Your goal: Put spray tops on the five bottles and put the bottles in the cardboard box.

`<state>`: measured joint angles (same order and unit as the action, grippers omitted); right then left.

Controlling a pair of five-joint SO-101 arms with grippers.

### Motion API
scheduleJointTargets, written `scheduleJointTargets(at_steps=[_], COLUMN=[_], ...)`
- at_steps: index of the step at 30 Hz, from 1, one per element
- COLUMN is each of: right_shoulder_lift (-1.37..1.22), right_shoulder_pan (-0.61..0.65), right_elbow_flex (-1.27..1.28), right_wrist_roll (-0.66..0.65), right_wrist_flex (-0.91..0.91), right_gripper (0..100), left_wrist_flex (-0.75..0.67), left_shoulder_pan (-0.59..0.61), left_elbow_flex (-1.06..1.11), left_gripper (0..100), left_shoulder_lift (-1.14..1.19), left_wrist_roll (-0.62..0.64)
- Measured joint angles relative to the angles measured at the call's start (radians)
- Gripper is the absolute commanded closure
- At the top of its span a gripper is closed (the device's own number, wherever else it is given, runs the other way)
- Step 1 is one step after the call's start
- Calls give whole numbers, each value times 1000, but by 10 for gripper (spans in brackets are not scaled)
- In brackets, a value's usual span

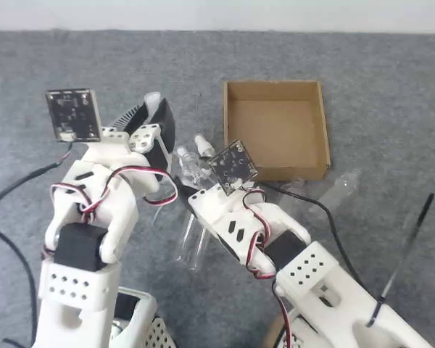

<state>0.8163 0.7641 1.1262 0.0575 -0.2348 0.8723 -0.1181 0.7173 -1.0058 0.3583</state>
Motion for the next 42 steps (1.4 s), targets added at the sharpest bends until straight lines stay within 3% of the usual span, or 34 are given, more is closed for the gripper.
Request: scheduleJointTargets(at_steps=[11, 17, 22, 27, 32, 42], right_shoulder_lift=[0, 2, 2, 2, 2, 2], right_shoulder_pan=[-2, -2, -3, -3, -3, -5], right_elbow_flex=[54, 68, 68, 68, 68, 68], right_wrist_roll=[-12, -43, -43, -43, -43, -43], right_wrist_flex=[109, 118, 118, 118, 118, 118], right_gripper=[993, 993, 993, 993, 993, 993], left_wrist_flex=[6, 11, 15, 107, 107, 107], left_shoulder_pan=[-115, -118, -117, -66, 34, 46], left_elbow_flex=[41, 61, 60, -54, -124, -124], left_gripper=[984, 850, 830, 833, 835, 863], left_shoulder_lift=[-11, -11, -11, -11, -6, 198], left_wrist_roll=[-120, -127, -140, -140, -140, -195])
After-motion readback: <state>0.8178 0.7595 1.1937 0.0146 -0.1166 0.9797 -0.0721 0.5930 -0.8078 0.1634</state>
